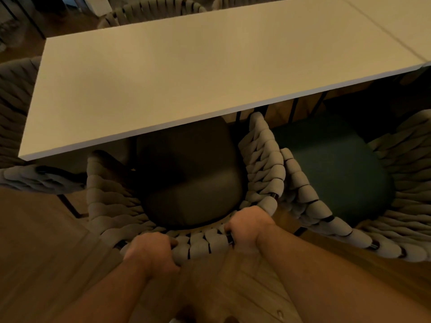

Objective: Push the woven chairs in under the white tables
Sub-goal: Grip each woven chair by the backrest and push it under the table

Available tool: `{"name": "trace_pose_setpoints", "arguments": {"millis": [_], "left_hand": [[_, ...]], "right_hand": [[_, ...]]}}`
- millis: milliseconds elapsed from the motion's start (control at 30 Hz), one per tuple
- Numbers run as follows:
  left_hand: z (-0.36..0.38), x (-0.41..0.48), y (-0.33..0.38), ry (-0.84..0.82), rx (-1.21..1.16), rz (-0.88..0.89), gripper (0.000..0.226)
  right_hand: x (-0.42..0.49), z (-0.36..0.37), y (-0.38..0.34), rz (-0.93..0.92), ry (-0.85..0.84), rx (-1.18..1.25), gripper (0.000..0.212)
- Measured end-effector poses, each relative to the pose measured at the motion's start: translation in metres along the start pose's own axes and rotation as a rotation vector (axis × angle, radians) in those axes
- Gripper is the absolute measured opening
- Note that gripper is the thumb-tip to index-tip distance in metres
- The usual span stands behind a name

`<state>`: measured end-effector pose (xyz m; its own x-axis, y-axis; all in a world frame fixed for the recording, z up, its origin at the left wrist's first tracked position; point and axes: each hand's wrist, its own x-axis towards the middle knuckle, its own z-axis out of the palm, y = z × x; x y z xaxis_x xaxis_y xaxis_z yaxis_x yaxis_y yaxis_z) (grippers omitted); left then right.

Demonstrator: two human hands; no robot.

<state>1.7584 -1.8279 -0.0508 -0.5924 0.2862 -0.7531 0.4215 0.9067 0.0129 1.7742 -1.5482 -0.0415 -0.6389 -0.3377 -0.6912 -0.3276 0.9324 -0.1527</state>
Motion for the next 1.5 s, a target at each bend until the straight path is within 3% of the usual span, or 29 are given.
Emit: {"name": "trace_pose_setpoints", "arguments": {"millis": [167,367,833,1100,1267,1367,1500], "left_hand": [[-0.009,0.010,0.001,-0.007,-0.012,-0.031,0.089],[-0.016,0.008,0.003,-0.099,-0.067,-0.043,0.097],[-0.022,0.002,0.008,-0.107,-0.043,-0.071,0.098],[-0.020,0.002,0.011,-0.109,-0.069,-0.124,0.075],[-0.029,-0.006,0.031,-0.174,0.113,-0.203,0.056],[-0.031,-0.019,0.043,-0.093,0.094,-0.246,0.045],[-0.029,-0.036,0.066,0.075,-0.004,-0.110,0.083]], "right_hand": [[0.007,0.002,0.010,0.007,0.118,-0.010,0.015],[0.002,-0.002,0.011,0.000,0.088,0.063,0.019],[0.001,-0.002,0.010,0.042,0.091,0.052,0.023],[-0.011,-0.008,-0.005,0.100,0.113,-0.063,0.033],[-0.037,-0.007,-0.027,0.203,0.081,0.033,0.062],[-0.072,0.001,-0.031,0.202,0.128,0.143,0.079],[-0.123,0.008,-0.014,0.257,0.167,0.237,0.079]]}}
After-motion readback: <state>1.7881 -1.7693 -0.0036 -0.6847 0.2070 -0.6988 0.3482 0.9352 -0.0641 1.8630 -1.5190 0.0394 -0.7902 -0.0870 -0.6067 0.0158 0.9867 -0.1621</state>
